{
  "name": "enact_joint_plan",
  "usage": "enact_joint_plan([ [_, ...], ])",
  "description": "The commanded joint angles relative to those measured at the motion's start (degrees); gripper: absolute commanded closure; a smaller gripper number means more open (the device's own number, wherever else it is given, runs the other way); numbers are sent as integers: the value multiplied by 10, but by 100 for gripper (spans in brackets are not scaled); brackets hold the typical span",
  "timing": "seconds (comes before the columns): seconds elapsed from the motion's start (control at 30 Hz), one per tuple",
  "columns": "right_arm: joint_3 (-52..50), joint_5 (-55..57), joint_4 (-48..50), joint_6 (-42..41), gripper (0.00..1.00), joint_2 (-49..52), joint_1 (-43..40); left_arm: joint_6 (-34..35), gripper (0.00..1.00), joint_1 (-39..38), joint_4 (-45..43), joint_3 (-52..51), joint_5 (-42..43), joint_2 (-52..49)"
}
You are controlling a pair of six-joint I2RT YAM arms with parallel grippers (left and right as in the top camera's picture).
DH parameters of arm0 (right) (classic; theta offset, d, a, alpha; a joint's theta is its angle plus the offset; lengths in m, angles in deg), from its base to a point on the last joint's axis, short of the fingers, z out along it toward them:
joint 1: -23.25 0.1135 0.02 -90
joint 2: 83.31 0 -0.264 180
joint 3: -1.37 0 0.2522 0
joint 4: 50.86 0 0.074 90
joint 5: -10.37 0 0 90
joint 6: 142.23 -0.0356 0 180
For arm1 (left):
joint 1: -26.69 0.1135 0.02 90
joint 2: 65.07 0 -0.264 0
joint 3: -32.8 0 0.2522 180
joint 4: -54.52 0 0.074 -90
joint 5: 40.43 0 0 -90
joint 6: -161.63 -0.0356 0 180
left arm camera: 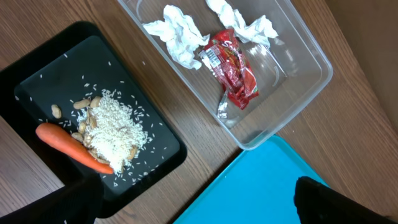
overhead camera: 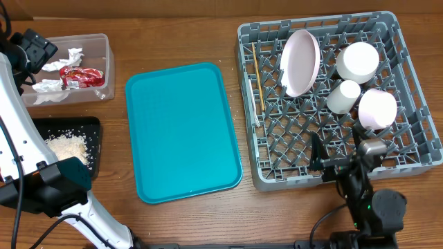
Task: Sort waste into correct bins and load items into the dishwasher rack
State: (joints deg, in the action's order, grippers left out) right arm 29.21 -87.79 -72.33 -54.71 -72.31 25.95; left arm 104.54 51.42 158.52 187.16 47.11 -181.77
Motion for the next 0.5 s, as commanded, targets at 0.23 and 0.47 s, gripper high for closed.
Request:
enact_joint_plan([
  [0.23,-99,57,30,-40,0,-109,-2,5,0,-4,-1,1,-7,-4],
  [0.47,-137,72,90,-54,0,-109,-2,5,0,-4,-1,1,-7,-4],
])
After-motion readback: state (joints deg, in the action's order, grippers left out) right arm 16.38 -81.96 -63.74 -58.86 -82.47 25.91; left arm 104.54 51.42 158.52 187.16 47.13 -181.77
